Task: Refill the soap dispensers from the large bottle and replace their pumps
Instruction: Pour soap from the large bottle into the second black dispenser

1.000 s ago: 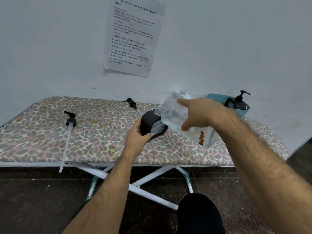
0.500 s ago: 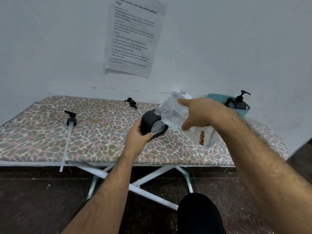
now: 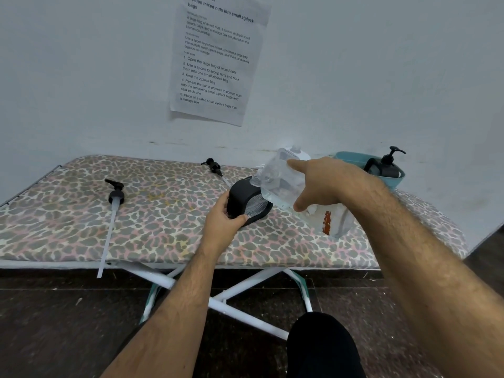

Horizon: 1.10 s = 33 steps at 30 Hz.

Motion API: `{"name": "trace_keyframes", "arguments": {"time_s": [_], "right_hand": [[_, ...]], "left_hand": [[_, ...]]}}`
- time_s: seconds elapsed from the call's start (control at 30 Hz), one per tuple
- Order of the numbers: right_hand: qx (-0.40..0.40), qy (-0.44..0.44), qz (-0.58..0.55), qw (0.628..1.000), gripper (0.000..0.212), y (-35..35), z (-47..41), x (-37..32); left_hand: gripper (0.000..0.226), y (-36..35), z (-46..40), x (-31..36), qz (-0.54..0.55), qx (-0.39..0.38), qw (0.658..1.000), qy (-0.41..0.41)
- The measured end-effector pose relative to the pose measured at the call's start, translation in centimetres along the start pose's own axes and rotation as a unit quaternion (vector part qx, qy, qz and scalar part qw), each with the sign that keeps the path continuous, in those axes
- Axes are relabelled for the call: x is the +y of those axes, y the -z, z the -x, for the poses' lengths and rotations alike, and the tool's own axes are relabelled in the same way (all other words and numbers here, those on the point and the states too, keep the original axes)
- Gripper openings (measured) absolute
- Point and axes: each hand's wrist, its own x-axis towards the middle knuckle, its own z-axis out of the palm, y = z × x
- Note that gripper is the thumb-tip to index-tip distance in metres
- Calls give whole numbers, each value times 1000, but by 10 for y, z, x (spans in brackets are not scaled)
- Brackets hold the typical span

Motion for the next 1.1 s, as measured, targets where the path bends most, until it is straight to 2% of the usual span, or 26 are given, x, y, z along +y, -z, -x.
{"name": "trace_keyframes", "arguments": {"time_s": [1.1], "right_hand": [[-4, -2, -1, 1000, 100, 3, 1, -1]], "left_hand": [[65, 0, 0, 1, -1, 2, 1000, 4]]}}
